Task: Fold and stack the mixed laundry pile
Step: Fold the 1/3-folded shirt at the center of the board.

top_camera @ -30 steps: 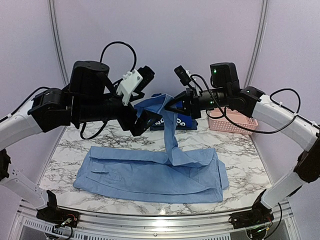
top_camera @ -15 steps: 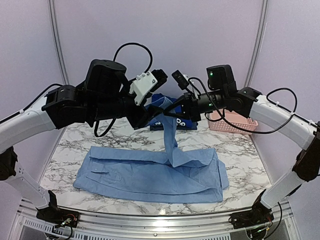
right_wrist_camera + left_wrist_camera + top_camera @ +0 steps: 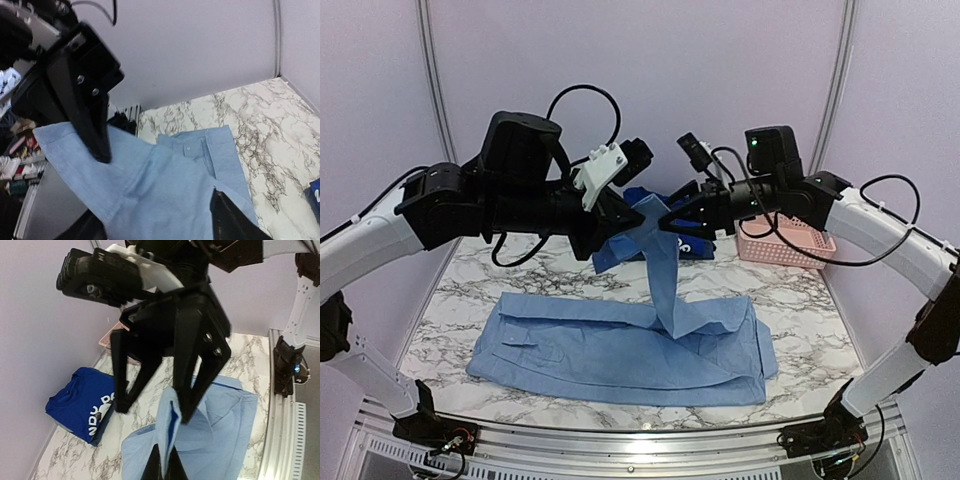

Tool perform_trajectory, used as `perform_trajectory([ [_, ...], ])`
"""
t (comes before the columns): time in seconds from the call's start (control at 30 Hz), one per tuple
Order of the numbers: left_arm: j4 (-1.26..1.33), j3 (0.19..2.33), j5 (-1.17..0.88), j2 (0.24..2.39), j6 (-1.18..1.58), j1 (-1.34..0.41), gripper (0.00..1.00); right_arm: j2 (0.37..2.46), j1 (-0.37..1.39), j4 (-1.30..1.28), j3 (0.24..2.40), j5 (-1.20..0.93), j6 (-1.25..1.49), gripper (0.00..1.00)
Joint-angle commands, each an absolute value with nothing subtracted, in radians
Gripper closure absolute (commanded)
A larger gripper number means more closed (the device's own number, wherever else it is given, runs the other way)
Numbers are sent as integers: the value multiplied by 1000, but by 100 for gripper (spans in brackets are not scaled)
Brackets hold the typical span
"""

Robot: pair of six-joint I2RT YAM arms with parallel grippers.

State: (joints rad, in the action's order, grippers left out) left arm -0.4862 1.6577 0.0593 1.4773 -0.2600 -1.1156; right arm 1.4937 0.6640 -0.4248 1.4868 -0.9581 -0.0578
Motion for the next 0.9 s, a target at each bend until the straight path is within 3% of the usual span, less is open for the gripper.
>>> perform_trajectory([
  [0.0, -508, 1735, -121, 1416, -179, -1132, 100, 1391, 501, -240, 1409, -1072, 109, 22],
  [0.07, -534, 1758, -173, 1417, -163, -1155, 100, 1356, 430, -167, 1349, -1070, 202, 16],
  [0.17, -605, 1774, -205, 1414, -159, -1220, 100, 1359, 365, -219, 1313, -990, 219, 17],
  [0.4, -805, 1705, -176, 1403, -118, -1400, 100, 1467, 337, -379, 1203, -931, 175, 45],
  [0.67, -802, 1752, -148, 1540, -142, -1490, 100, 1561, 470, -377, 1075, -824, 139, 57],
  [0.87, -666, 1717, 58, 1546, 40, -1395, 100, 1655, 482, -361, 1015, -759, 148, 62],
])
